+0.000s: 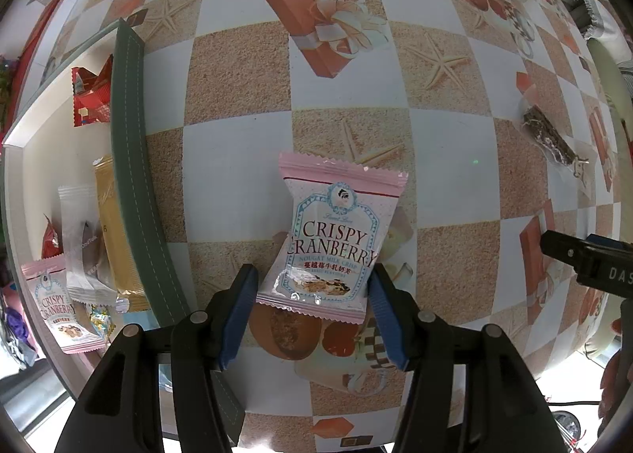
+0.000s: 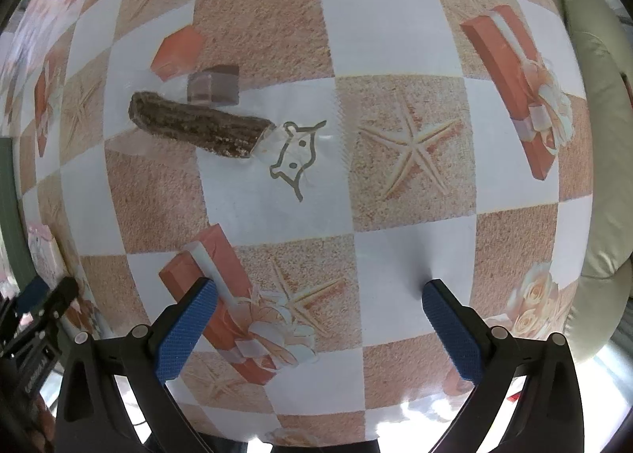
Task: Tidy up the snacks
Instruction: 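Grasp the clear-wrapped brown jerky stick with the right tool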
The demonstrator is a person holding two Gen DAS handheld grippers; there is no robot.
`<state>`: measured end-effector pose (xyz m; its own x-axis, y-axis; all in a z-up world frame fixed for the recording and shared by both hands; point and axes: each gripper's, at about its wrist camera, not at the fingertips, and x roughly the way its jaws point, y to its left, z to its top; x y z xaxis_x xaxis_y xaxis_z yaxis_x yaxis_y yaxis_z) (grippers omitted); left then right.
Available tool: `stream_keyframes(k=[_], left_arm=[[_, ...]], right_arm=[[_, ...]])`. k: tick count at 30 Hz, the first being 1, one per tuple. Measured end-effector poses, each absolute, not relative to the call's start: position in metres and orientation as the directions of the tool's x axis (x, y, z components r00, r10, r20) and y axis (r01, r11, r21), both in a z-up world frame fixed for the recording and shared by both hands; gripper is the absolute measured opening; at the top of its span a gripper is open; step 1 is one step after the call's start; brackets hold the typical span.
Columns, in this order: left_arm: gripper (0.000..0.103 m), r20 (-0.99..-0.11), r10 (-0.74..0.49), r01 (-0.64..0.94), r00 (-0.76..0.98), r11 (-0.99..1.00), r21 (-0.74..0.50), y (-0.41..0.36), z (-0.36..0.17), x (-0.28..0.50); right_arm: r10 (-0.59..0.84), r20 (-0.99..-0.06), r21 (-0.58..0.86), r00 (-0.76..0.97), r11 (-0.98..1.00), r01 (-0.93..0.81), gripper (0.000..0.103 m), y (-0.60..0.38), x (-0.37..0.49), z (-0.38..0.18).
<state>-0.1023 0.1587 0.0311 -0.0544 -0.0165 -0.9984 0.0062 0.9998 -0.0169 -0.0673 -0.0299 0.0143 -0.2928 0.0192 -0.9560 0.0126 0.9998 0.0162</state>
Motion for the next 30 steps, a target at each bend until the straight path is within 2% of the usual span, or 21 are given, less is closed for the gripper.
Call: stream_keyframes(k=[4,12,19,23,30], left_arm=[[0.063,-0.998,-0.016,0.004,-0.054,1.000,-0.017,0.158,0.031,-0.102],[0.063,-0.998,-0.017,-0.005,-0.056,1.000,-0.017,0.160,0.029,-0.102],[0.065,-0.998,-0.016,-0.009,-0.065,1.000,-0.015,0.163,0.027,-0.101],[0.071,-0.997,-0.019,-0.041,-0.071,0.999,-0.016,0.168,0.024,-0.101],[0.073,-0.998,-0.018,-0.043,-0.061,0.999,-0.015,0.175,0.021,-0.105]], right_arm=[[0.058,-0.956,0.086,-0.288,0.993,-0.086,0.103,-0.030,-0.067,0.027],[-0.032,-0.984,0.031,-0.175,0.937,-0.349,0.103,-0.002,-0.033,0.050],[-0.093,-0.982,0.029,-0.163,0.784,-0.620,0.103,0.059,-0.020,0.028],[-0.093,-0.984,0.028,-0.154,0.767,-0.640,0.103,0.070,-0.013,0.027],[-0.110,-0.975,0.026,-0.192,0.805,-0.592,0.103,0.070,0.009,0.028]])
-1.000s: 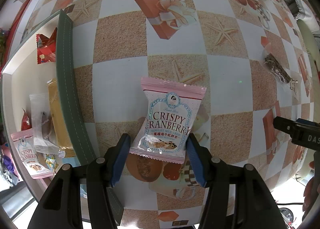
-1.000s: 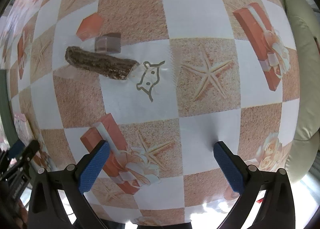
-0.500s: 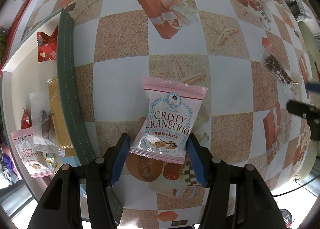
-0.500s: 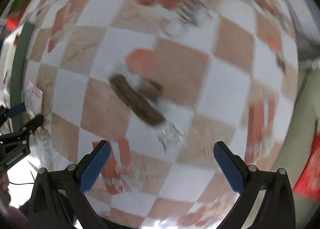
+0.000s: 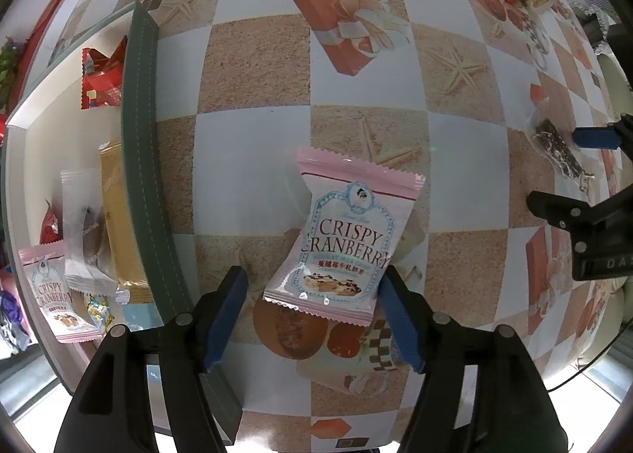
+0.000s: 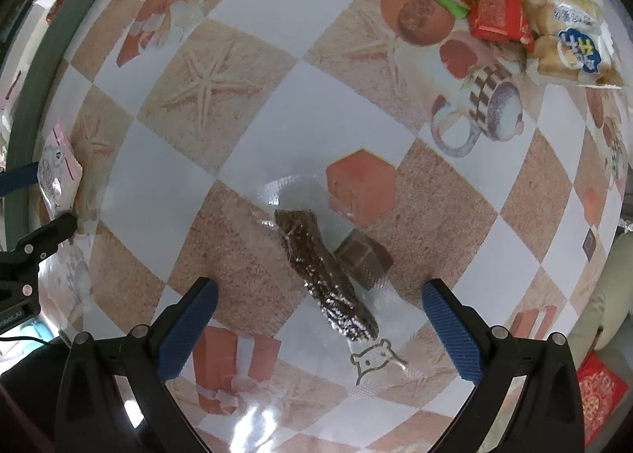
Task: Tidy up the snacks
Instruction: 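Grasp the clear-wrapped brown jerky stick with the right tool, then carry the cranberry packet and jerky stick over the tray and open both tools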
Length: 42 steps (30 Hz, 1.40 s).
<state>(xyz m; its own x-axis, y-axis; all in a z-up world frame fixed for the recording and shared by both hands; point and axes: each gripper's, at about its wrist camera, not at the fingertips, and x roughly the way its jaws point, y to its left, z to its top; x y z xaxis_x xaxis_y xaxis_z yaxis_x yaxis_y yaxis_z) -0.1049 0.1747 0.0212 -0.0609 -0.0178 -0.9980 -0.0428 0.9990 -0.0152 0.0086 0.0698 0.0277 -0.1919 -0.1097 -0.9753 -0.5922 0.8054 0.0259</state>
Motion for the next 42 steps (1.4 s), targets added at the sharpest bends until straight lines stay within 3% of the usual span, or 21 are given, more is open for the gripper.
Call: stream_keyframes(k=[3,5,6,7,11,17,26,32,33,34,36,40,41,42], left_arm=[[0.069,-0.997,-0.024,-0.020,-0.067,1.000,-0.023,0.175,0.020,-0.106],[0.057,-0.998,-0.025,0.012,-0.062,1.000,-0.026,0.172,0.022,-0.107],[0.057,-0.998,-0.025,0.034,-0.066,0.999,-0.027,0.170,0.022,-0.108],[0.056,-0.997,-0.028,0.042,-0.067,0.999,-0.031,0.167,0.021,-0.109],[0.054,-0.997,-0.053,0.060,-0.063,0.997,-0.057,0.165,0.026,-0.114],[0.054,-0.996,-0.089,0.075,0.000,0.993,-0.089,0.171,0.052,-0.121],[0.054,-0.993,-0.077,0.065,0.087,0.995,-0.072,0.197,0.087,-0.125],[0.054,-0.991,-0.073,0.021,0.111,0.997,-0.071,0.222,0.101,-0.124],[0.054,-0.991,-0.071,0.017,0.112,0.997,-0.070,0.220,0.104,-0.125],[0.054,-0.991,-0.068,0.014,0.114,0.998,-0.067,0.222,0.106,-0.125],[0.054,-0.991,-0.061,0.009,0.118,0.998,-0.061,0.227,0.111,-0.127],[0.054,-0.991,-0.044,0.006,0.123,0.999,-0.044,0.237,0.115,-0.131],[0.054,-0.992,-0.040,0.002,0.123,0.999,-0.040,0.240,0.116,-0.132],[0.054,-0.992,-0.035,-0.003,0.123,0.999,-0.035,0.243,0.117,-0.133]], right_arm=[[-0.110,-0.974,0.022,-0.198,0.825,-0.565,0.099,0.072,-0.005,0.025],[-0.093,-0.978,0.026,-0.187,0.833,-0.552,0.085,0.076,-0.009,0.031],[-0.086,-0.980,0.026,-0.179,0.838,-0.545,0.069,0.077,-0.011,0.036],[-0.077,-0.983,0.026,-0.169,0.843,-0.538,0.045,0.078,-0.014,0.041],[-0.017,-0.979,0.080,-0.204,0.886,-0.457,0.045,0.073,-0.019,0.045],[0.191,-0.950,0.240,-0.247,0.952,-0.189,0.045,0.041,-0.016,0.064],[0.226,-0.949,0.264,-0.217,0.951,-0.163,0.045,0.040,-0.007,0.088],[0.143,-0.950,0.203,-0.276,0.959,-0.200,0.046,0.055,-0.033,0.062],[0.104,-0.953,0.172,-0.286,0.960,-0.221,0.051,0.058,-0.033,0.053],[0.075,-0.954,0.148,-0.289,0.960,-0.238,0.069,0.057,-0.038,0.051],[0.027,-0.959,0.108,-0.281,0.955,-0.275,0.087,0.063,-0.038,0.041],[-0.008,-0.960,0.079,-0.279,0.950,-0.302,0.085,0.070,-0.041,0.028],[-0.033,-0.964,0.055,-0.265,0.947,-0.318,0.082,0.073,-0.043,0.028],[-0.059,-0.967,0.030,-0.247,0.940,-0.341,0.071,0.076,-0.045,0.030]])
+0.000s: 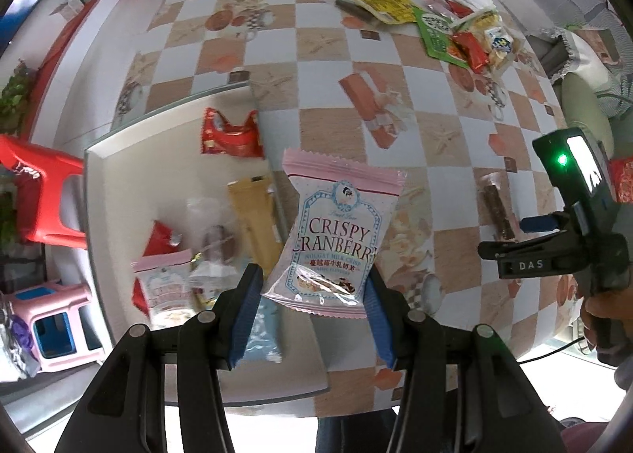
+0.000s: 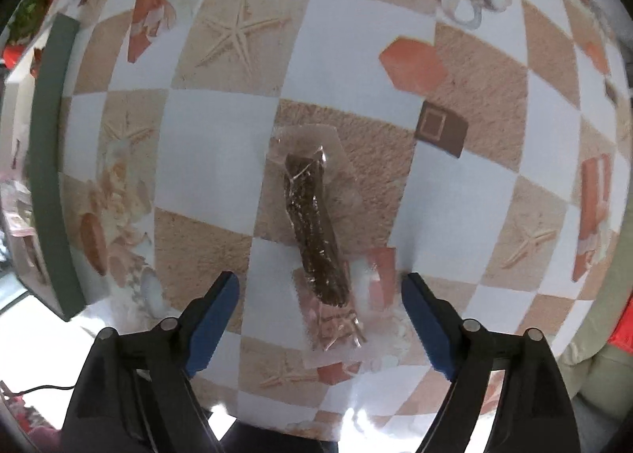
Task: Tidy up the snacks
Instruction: 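Carry the cranberry packet and jerky stick over the tray and open both tools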
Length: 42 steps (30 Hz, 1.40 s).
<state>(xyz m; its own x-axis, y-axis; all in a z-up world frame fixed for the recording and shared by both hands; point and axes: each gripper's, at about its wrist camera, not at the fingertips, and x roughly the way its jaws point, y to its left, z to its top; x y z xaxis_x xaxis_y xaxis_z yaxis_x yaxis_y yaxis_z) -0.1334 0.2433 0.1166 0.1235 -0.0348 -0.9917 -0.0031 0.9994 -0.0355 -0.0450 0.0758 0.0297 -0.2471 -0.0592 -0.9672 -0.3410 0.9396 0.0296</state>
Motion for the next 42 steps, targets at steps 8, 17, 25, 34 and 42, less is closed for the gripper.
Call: stream_keyframes(k=[8,17,25,34,42], left_arm=[[0.054,-0.989,-0.003,-0.076,0.148,0.997,-0.015,0.271,0.123,-0.133],[0.054,-0.981,0.019,-0.207,0.191,0.978,-0.022,0.324,0.135,-0.135],[0.055,-0.980,0.029,-0.272,0.195,0.962,-0.026,0.354,0.135,-0.149],[0.055,-0.986,0.040,-0.263,0.164,0.965,-0.004,0.365,0.129,-0.159],[0.055,-0.984,0.039,-0.270,0.172,0.963,-0.009,0.373,0.125,-0.158]], right_arm=[[0.109,-0.965,0.177,-0.238,0.942,-0.286,0.044,0.092,-0.040,0.063],[0.224,-0.951,0.285,-0.211,0.901,-0.327,0.011,0.145,-0.017,0.108],[0.144,-0.952,0.196,-0.269,0.965,-0.177,0.094,0.130,-0.002,0.070],[0.122,-0.939,0.135,-0.321,0.991,-0.017,0.081,0.161,-0.008,0.025],[0.061,-0.969,0.140,-0.238,0.933,-0.333,0.039,0.199,-0.023,0.054]])
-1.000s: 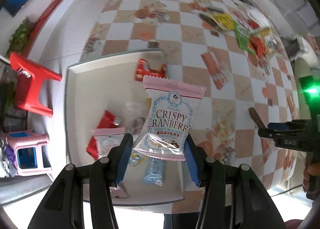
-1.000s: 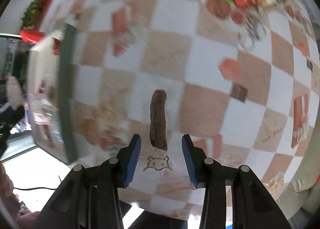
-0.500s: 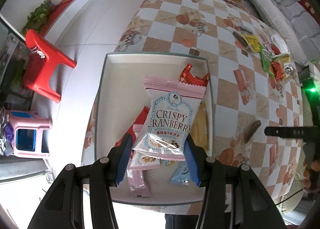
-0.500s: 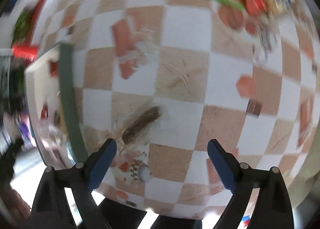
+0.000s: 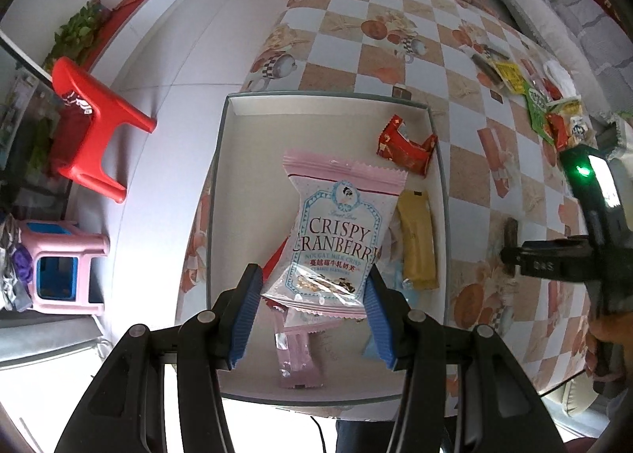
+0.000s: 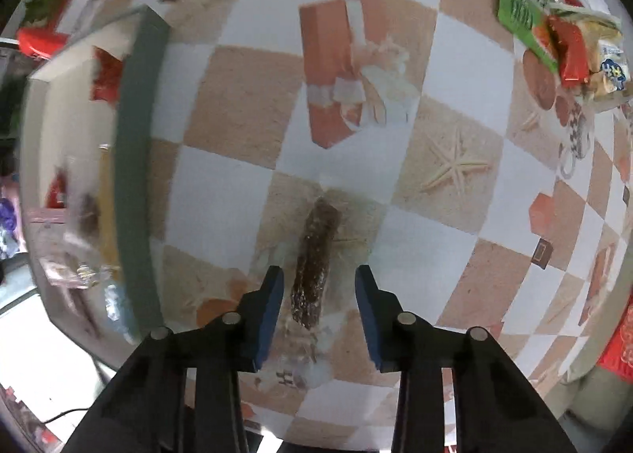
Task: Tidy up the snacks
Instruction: 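Carry the cranberry packet and jerky stick over the tray and open both tools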
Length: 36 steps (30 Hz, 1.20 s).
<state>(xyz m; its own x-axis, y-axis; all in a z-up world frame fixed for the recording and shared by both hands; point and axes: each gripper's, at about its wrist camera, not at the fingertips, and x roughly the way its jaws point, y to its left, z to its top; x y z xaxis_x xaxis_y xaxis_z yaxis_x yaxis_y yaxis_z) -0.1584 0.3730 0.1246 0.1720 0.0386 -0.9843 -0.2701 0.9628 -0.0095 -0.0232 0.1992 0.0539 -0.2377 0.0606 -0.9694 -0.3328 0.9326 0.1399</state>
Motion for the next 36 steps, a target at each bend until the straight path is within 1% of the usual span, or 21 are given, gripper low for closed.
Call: stream_keyframes(k=[1,7,13,18,24,30,32,33,34,36], left_arm=[[0.055,-0.984,0.037,-0.274,0.172,0.962,-0.012,0.374,0.124,-0.158],[0.055,-0.983,0.028,-0.292,0.183,0.956,-0.027,0.381,0.121,-0.151],[0.055,-0.979,0.020,-0.309,0.204,0.950,-0.045,0.387,0.124,-0.147],[0.055,-0.976,0.013,-0.324,0.217,0.944,-0.060,0.392,0.125,-0.147],[0.055,-0.978,0.011,-0.344,0.206,0.937,-0.062,0.399,0.119,-0.153],[0.055,-0.981,0.011,-0.363,0.195,0.930,-0.062,0.407,0.115,-0.155],[0.056,-0.981,0.002,-0.361,0.194,0.930,-0.069,0.407,0.114,-0.155],[0.057,-0.981,-0.001,-0.360,0.196,0.930,-0.073,0.407,0.114,-0.154],[0.060,-0.980,-0.003,-0.359,0.200,0.930,-0.076,0.407,0.114,-0.155],[0.070,-0.978,-0.003,-0.359,0.210,0.930,-0.080,0.407,0.115,-0.156]], right_arm=[[0.099,-0.966,0.173,-0.239,0.933,-0.315,0.039,0.196,-0.021,0.062],[0.211,-0.958,0.265,-0.192,0.909,-0.323,0.039,0.200,-0.007,0.107],[0.293,-0.938,0.342,-0.187,0.874,-0.344,0.039,0.230,0.005,0.142],[0.334,-0.918,0.394,-0.213,0.829,-0.398,0.039,0.271,0.000,0.154],[0.335,-0.909,0.414,-0.248,0.785,-0.460,0.039,0.306,-0.011,0.161],[0.288,-0.916,0.396,-0.281,0.765,-0.508,0.039,0.339,-0.023,0.150],[0.268,-0.919,0.386,-0.290,0.766,-0.515,0.040,0.345,-0.025,0.145],[0.258,-0.921,0.380,-0.293,0.765,-0.520,0.044,0.346,-0.027,0.144],[0.241,-0.927,0.364,-0.289,0.766,-0.530,0.044,0.348,-0.028,0.141],[0.220,-0.931,0.350,-0.290,0.764,-0.542,0.044,0.350,-0.031,0.138]])
